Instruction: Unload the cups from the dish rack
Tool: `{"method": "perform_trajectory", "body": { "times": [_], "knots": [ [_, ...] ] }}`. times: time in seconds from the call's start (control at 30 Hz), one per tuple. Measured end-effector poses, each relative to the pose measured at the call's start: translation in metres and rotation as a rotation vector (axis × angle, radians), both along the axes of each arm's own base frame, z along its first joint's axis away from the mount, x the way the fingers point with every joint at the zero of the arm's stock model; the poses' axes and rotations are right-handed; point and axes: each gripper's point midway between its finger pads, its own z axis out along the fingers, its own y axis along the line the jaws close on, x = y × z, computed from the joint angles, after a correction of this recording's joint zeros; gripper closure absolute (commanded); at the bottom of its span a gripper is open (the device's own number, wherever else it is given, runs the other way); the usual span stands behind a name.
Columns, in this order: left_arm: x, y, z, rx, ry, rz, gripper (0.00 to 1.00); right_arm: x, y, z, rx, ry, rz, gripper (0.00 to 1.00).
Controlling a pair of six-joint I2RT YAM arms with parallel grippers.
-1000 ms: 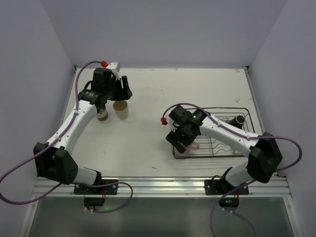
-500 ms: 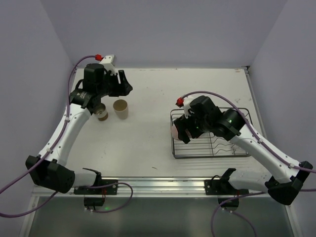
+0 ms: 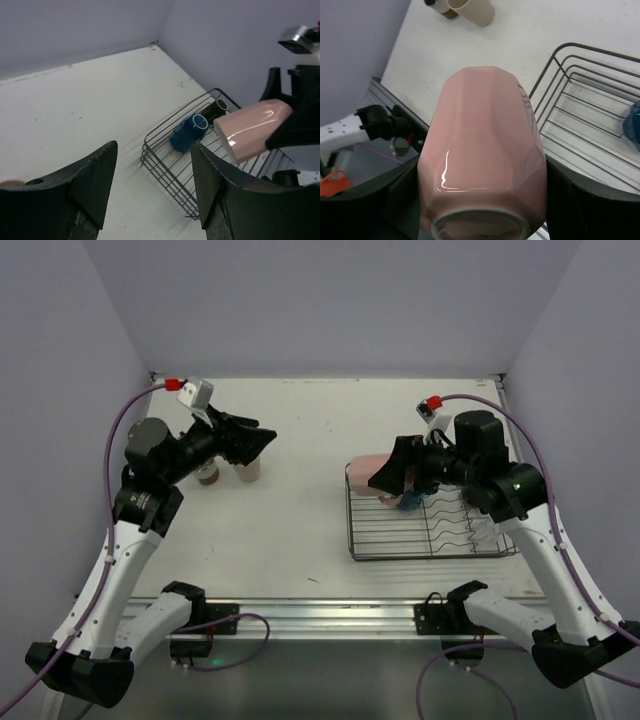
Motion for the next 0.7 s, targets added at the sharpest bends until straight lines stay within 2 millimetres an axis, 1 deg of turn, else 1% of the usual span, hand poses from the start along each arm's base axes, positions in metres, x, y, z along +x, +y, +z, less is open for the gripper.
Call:
{"method": "perform_trajectory", "body": {
  "times": [0.1,0.2,0.27,0.37,0.5,0.53,0.63,0.7],
  "knots": [
    [-0.016,-0.009,0.005,-0.067,-0.062,-0.082,0.38,0.003,0.001,0.007,0.081,0.054,-0.017,1.0],
    [-0.03,-0.018,-0.004,-0.126,-0.089,-0.163,0.4,0.006,0.003,0.017,0.161,0.104,-0.032,1.0],
    [-0.038,-0.022,-0.013,-0.159,-0.094,-0.205,0.4,0.008,0.003,0.026,0.216,0.121,-0.041,1.0],
    [-0.053,-0.025,-0.021,-0.215,-0.12,-0.26,0.42,0.012,0.003,0.042,0.297,0.136,-0.055,1.0],
    [-0.078,-0.026,-0.025,-0.285,-0.194,-0.335,0.45,0.014,0.007,0.065,0.412,0.16,-0.043,1.0],
    [-0.08,-0.026,-0.025,-0.291,-0.2,-0.343,0.44,0.014,0.008,0.071,0.443,0.164,-0.034,1.0],
    [-0.095,-0.029,-0.026,-0.349,-0.243,-0.402,0.43,0.012,0.016,0.089,0.536,0.178,0.018,1.0],
    [-0.105,-0.035,-0.028,-0.38,-0.259,-0.452,0.43,0.01,0.02,0.095,0.583,0.192,0.051,1.0]
  ]
}}
